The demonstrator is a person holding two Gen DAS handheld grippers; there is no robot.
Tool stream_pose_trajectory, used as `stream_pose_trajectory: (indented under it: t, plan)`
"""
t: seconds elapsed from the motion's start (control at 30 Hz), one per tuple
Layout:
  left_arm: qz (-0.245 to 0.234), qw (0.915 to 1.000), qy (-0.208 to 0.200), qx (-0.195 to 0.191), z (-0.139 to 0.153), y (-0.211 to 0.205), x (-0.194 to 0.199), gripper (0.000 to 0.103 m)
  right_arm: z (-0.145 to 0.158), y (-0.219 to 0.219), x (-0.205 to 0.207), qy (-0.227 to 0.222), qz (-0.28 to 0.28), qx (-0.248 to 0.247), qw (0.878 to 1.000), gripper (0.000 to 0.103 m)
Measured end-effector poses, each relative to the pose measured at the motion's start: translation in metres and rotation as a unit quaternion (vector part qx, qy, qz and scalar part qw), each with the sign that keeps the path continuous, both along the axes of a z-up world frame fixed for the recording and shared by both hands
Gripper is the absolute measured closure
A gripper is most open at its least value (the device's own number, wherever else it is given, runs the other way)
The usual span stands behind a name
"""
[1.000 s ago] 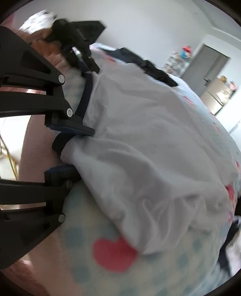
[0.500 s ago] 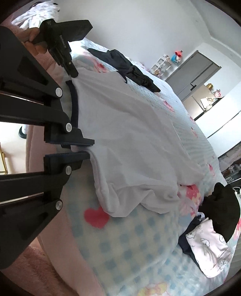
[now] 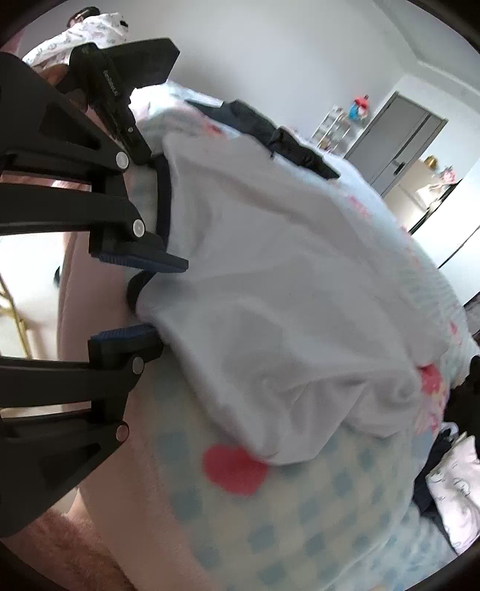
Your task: Fold clothes
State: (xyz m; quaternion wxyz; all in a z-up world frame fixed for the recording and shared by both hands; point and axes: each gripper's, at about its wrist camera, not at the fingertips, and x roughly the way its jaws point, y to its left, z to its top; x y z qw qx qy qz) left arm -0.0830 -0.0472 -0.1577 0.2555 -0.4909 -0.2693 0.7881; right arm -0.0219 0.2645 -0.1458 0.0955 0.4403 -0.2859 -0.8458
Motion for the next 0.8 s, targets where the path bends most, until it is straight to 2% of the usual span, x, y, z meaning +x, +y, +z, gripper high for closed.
stream_pose_trajectory:
  t: [0.03, 0.1, 0.17, 0.2, 0.23, 0.3, 0.4, 0.47, 0.57, 0.67, 0.7, 0.77, 0.8]
  plan:
    - [0.006, 0.9999, 0.003, 0.008, 0.001, -0.002, 0.001, 0.051, 0.002, 0.001, 0.001, 0.005, -0.002, -0.005, 1.000, 0.072]
    - [0.014, 0.9999, 0.000, 0.003, -0.002, -0.003, -0.001, 0.052, -0.001, -0.001, -0.001, -0.002, -0.003, 0.011, 1.000, 0.064]
    - [0.022, 0.9997, -0.002, -0.012, -0.008, -0.003, -0.006, 0.065, -0.006, -0.003, -0.004, -0.011, -0.001, 0.027, 1.000, 0.064]
    - [0.028, 0.9994, 0.001, -0.021, -0.011, -0.003, -0.009, 0.089, -0.012, -0.005, -0.007, -0.013, 0.005, 0.041, 0.999, 0.065]
    - [0.029, 0.9993, -0.003, -0.024, -0.013, -0.003, -0.013, 0.091, -0.015, -0.007, -0.008, -0.013, 0.006, 0.050, 0.999, 0.069]
    - [0.030, 0.9993, -0.007, -0.019, -0.011, -0.004, -0.014, 0.094, -0.012, -0.011, -0.009, -0.009, 0.011, 0.067, 0.998, 0.091]
    - [0.023, 0.9991, 0.010, -0.034, 0.001, -0.002, -0.001, 0.095, 0.007, -0.013, 0.003, 0.019, 0.005, 0.086, 0.996, 0.098]
    - [0.021, 0.9991, 0.011, -0.035, 0.005, -0.004, 0.007, 0.095, 0.019, -0.012, 0.013, 0.032, -0.004, 0.104, 0.994, 0.099]
    - [0.023, 0.9991, 0.008, -0.034, 0.008, -0.007, 0.015, 0.095, 0.021, -0.004, 0.021, 0.026, -0.014, 0.088, 0.996, 0.099]
    - [0.024, 0.9991, -0.017, -0.031, -0.002, -0.008, 0.012, 0.096, 0.013, -0.004, 0.020, 0.010, -0.011, 0.087, 0.996, 0.099]
    - [0.026, 0.9985, -0.032, -0.036, -0.010, -0.009, 0.011, 0.095, 0.005, -0.004, 0.018, -0.010, -0.009, 0.097, 0.995, 0.099]
    - [0.022, 0.9943, -0.092, -0.049, -0.031, -0.010, 0.007, 0.095, -0.012, -0.005, 0.012, -0.049, -0.005, 0.115, 0.992, 0.099]
    - [0.012, 0.9915, -0.118, -0.052, -0.038, -0.011, 0.009, 0.095, -0.018, -0.003, 0.011, -0.068, -0.004, 0.104, 0.992, 0.099]
